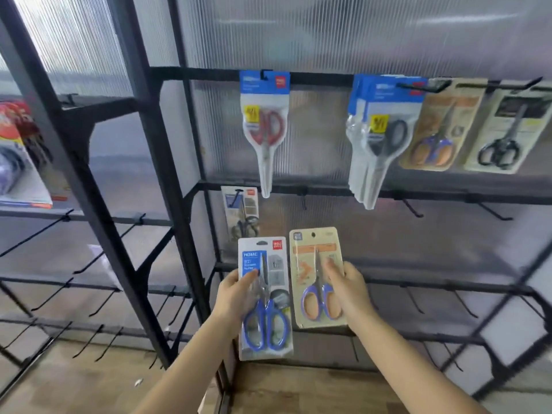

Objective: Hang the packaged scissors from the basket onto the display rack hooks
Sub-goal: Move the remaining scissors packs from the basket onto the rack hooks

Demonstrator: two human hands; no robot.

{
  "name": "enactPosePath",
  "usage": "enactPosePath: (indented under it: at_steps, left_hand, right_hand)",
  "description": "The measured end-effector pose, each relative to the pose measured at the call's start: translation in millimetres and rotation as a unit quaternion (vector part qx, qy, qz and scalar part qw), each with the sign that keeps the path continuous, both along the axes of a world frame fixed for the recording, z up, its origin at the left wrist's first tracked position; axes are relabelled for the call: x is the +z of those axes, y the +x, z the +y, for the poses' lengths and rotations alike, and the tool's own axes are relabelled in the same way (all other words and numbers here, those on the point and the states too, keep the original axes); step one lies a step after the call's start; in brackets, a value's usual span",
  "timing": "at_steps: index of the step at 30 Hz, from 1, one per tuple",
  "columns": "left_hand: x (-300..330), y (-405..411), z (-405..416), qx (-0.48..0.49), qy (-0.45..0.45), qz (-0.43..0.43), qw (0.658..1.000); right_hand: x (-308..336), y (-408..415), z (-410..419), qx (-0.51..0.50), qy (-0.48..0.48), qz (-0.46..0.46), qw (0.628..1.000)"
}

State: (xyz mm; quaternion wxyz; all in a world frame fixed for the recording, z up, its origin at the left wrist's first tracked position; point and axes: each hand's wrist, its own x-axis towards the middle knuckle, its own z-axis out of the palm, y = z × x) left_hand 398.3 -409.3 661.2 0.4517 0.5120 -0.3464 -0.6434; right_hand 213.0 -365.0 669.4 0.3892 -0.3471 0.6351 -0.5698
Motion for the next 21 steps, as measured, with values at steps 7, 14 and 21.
enactPosePath:
  at_steps: [7,14,21]
  left_hand:
    - [-1,22,-43,0.009,-0.006,-0.014,1.0]
    - [-6,20,-53,0.012,-0.006,0.012,1.0]
    - [-7,11,-66,0.021,-0.012,-0.014,1.0]
  right_hand:
    - [7,11,-47,-0.032,-0.021,0.022,0.999]
    - [2,0,-72,-0.034,-0.014,0.032,0.999]
    - [-12,-9,-89,-0.03,-0.012,0.041,0.999]
